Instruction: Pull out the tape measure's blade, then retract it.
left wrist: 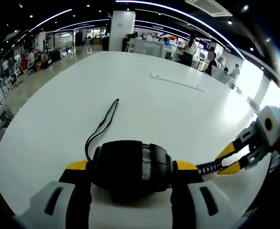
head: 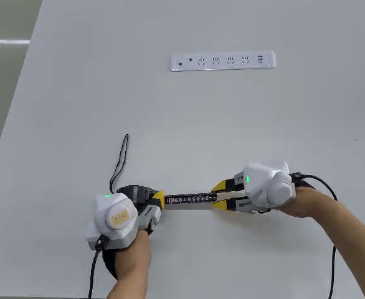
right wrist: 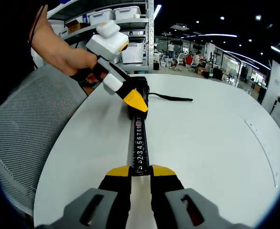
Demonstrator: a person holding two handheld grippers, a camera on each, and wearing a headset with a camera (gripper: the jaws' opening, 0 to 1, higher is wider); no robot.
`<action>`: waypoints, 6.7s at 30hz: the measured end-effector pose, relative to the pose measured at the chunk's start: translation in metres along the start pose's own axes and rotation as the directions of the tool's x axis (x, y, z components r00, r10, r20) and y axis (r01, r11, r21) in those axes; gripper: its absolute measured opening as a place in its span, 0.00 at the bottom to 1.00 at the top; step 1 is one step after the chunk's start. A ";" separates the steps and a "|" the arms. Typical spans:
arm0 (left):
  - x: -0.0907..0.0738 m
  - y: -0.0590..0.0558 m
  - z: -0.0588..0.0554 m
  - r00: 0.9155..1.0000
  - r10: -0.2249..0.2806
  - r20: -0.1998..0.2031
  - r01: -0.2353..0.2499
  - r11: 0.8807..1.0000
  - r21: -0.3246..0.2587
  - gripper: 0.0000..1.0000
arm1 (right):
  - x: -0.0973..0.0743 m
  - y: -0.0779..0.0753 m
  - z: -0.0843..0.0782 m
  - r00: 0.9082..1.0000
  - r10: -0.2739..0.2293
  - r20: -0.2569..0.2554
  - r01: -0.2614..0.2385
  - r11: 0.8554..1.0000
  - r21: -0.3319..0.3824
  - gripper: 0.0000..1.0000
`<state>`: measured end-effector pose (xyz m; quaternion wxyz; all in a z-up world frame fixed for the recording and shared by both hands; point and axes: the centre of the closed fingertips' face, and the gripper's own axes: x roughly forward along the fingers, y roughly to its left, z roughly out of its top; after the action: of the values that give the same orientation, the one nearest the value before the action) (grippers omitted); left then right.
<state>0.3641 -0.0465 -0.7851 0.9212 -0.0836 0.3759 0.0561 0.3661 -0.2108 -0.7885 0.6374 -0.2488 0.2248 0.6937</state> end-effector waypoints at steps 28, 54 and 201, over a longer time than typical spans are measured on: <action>0.000 0.002 0.001 1.000 -0.021 -0.002 0.020 1.000 -0.018 0.65 | 0.010 0.000 0.008 1.000 0.010 -0.001 -0.010 1.000 -0.007 0.13; 0.001 0.003 0.001 0.999 -0.033 -0.004 0.033 0.999 -0.026 0.66 | 0.020 0.000 0.014 1.000 0.021 0.006 -0.021 1.000 -0.010 0.13; 0.001 0.008 0.003 0.996 -0.089 -0.011 0.088 0.994 -0.064 0.66 | 0.094 0.003 0.068 0.997 0.041 0.068 -0.041 0.999 -0.007 0.13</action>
<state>0.3652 -0.0383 -0.7843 0.9170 -0.1297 0.3762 0.0267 0.3529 -0.0955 -0.7952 0.6296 -0.2220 0.2062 0.7154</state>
